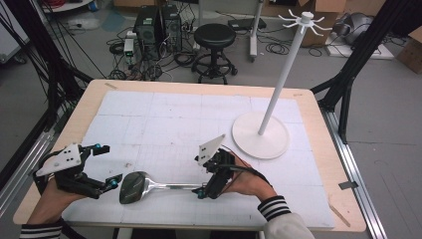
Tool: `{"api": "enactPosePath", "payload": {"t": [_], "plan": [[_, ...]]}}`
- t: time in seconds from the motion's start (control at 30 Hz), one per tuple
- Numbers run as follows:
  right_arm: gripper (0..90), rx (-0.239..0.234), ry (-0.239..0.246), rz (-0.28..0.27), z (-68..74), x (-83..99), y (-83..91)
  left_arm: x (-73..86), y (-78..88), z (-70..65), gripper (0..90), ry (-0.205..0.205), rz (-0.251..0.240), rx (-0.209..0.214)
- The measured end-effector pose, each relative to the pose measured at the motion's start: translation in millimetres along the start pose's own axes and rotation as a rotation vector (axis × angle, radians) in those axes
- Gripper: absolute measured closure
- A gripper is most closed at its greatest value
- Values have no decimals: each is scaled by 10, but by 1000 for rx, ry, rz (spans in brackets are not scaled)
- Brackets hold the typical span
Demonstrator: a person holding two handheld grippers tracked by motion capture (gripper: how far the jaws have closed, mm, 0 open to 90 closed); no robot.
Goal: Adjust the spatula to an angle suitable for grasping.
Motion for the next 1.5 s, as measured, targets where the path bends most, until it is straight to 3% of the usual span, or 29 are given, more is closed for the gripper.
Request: {"api": "enactPosePath", "payload": {"t": [0.07,0.13,0.4,0.67,0.97,1.33,1.5], "plan": [[4,35,-3,-27,-16,23,78,-14,-14,4,18,0,3,5],[4,41,-18,-41,-14,62,176,-31,-24,19,17,8,10,-4],[4,104,-45,-100,-6,212,507,-151,-114,-21,17,-14,39,55],[4,163,-83,-138,-5,426,793,-335,-312,-131,17,-81,96,118],[4,197,-109,-192,29,597,1014,-494,-601,-296,18,-176,200,198],[4,254,-133,-228,52,796,1185,-543,-924,-446,17,-253,314,255],[4,266,-152,-255,68,872,1214,-528,-1071,-515,17,-266,369,285]]}}
Point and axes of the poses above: each handheld gripper's, and its own axes: y roughly backward along the jaws, x roughly out of its underside, z roughly to its left, the point moved 6 cm from there along -y, roughly forward along the jaws, and after that the axes turned 1 degree about z, right-handed, at the moved point
